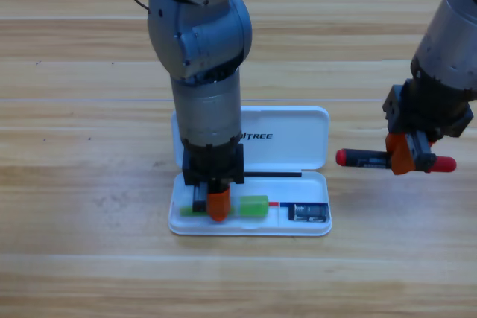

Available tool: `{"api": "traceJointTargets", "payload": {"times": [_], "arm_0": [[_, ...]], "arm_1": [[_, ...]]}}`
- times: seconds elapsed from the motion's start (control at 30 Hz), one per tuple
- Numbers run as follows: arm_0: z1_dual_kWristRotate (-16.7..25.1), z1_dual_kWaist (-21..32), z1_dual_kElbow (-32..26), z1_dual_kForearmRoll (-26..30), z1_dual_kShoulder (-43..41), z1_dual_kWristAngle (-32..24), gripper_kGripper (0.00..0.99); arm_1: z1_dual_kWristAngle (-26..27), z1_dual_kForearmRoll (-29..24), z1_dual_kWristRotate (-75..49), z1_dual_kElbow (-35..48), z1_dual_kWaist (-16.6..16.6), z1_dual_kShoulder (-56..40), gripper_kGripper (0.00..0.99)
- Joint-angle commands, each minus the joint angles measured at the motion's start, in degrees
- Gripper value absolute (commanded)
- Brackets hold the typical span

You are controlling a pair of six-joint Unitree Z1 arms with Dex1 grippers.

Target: Clean up eraser and pencils

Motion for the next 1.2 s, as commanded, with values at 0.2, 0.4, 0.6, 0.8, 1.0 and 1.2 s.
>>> {"api": "traceJointTargets", "payload": {"times": [0.2, 0.4, 0.6, 0.8, 1.0, 1.2], "arm_0": [[-1.40, 0.25, 0.58, 1.37, 0.70, -0.77, 0.990], [-1.93, -0.28, 0.31, 1.90, 0.09, -0.68, 0.990], [-2.10, -0.54, -0.21, 3.22, -2.90, -0.33, 0.990], [-1.84, 1.04, -1.09, 7.52, -12.74, 1.34, 0.990], [0.89, 11.94, 2.51, 9.55, -25.40, -1.21, 0.990], [7.22, 25.21, 11.83, 4.54, -28.21, -7.36, 0.990]], "arm_1": [[0.96, 0.99, 0.87, -2.10, 2.60, 4.15, 0.000], [0.96, 0.99, 1.22, -3.33, 3.04, 6.08, 0.000], [0.70, 1.17, 2.19, -7.37, 4.80, 10.74, 0.000], [-0.18, 3.01, 2.98, -15.63, 7.08, 17.51, 0.000], [-0.53, 6.79, 3.86, -25.91, 9.28, 24.19, 0.000], [-2.11, 8.90, 4.04, -33.91, 10.07, 30.34, 0.000]]}}
